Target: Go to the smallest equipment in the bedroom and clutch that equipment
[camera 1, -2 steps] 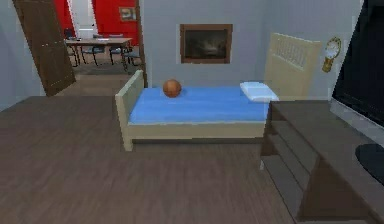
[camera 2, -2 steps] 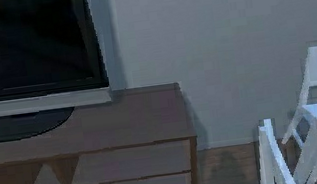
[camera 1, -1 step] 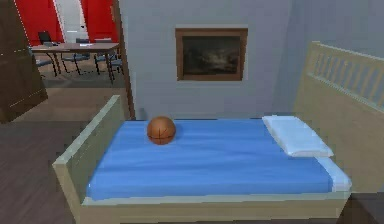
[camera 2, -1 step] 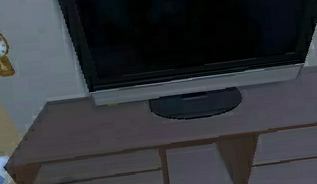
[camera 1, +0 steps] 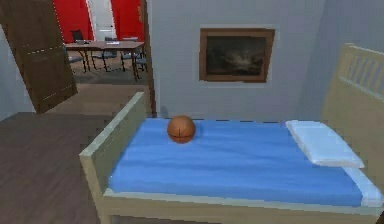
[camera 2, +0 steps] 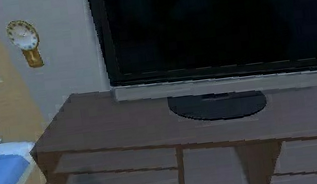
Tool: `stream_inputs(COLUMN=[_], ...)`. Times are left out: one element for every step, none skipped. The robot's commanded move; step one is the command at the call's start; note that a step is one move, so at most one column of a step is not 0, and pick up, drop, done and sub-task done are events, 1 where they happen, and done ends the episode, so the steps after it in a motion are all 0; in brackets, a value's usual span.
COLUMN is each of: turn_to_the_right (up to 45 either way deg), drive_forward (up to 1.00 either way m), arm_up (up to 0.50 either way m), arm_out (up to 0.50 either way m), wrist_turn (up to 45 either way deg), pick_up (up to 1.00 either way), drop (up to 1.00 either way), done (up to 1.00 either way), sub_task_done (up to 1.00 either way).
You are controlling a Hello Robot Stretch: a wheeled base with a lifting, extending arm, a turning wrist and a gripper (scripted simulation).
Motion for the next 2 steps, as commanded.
stream_inputs(turn_to_the_right=[0.0,-45.0], drive_forward=[0.30,0.00], arm_up=[0.00,0.00], arm_out=[0.00,0.00], wrist_turn=[0.0,0.0], pick_up=[0.00,0.00], drop=[0.00,0.00], done=[0.00,0.00], sub_task_done=[0.00,0.00])
